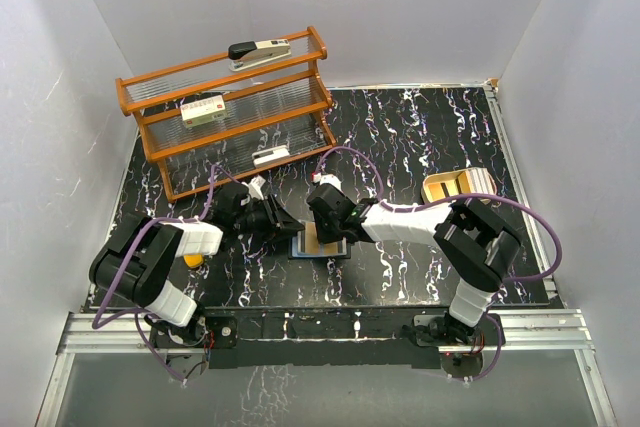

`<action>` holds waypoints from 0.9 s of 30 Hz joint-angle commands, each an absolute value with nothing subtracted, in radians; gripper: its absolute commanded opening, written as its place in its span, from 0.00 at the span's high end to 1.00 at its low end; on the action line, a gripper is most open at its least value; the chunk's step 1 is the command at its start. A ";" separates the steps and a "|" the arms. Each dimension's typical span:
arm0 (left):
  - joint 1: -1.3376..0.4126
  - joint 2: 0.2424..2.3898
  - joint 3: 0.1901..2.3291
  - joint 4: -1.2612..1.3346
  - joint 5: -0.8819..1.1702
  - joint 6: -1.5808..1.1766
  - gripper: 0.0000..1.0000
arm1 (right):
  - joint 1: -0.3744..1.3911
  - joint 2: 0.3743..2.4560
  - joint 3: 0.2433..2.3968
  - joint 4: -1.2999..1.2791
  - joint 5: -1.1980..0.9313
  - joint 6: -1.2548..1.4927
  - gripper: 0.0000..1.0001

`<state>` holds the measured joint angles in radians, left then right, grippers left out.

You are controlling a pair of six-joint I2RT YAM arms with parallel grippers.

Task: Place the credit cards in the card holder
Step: Turn over the card slot in the card holder.

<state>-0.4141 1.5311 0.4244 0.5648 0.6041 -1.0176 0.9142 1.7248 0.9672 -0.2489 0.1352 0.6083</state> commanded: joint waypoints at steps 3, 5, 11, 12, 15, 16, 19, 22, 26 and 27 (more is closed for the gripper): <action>-0.444 1.546 0.437 0.615 0.637 -1.026 0.69 | 0.911 1.749 0.927 -0.240 0.155 0.611 1.00; -0.450 1.552 0.440 0.611 0.631 -1.023 0.71 | 0.911 1.747 0.924 -0.236 0.153 0.613 1.00; -0.461 1.536 0.463 0.527 0.590 -0.981 0.79 | 0.910 1.708 0.922 -0.230 0.161 0.612 0.97; -0.464 1.528 0.468 0.507 0.580 -0.971 0.80 | 0.910 1.706 0.918 -0.225 0.161 0.612 0.96; -0.474 1.503 0.498 0.431 0.534 -0.933 0.94 | 0.911 1.703 0.913 -0.211 0.147 0.612 0.95; -0.477 1.494 0.508 0.398 0.519 -0.920 0.98 | 0.911 1.700 0.912 -0.208 0.141 0.612 0.93; -0.480 1.467 0.546 0.285 0.473 -0.874 1.00 | 0.911 1.675 0.914 -0.217 0.134 0.611 0.89; -0.480 1.441 0.575 0.186 0.435 -0.832 1.00 | 0.911 1.626 0.926 -0.248 0.146 0.605 0.81; -0.479 1.425 0.620 0.050 0.391 -0.781 1.00 | 0.907 1.559 0.930 -0.287 0.162 0.594 0.72; -0.480 1.423 0.632 0.014 0.378 -0.767 1.00 | 0.905 1.543 0.929 -0.298 0.170 0.594 0.70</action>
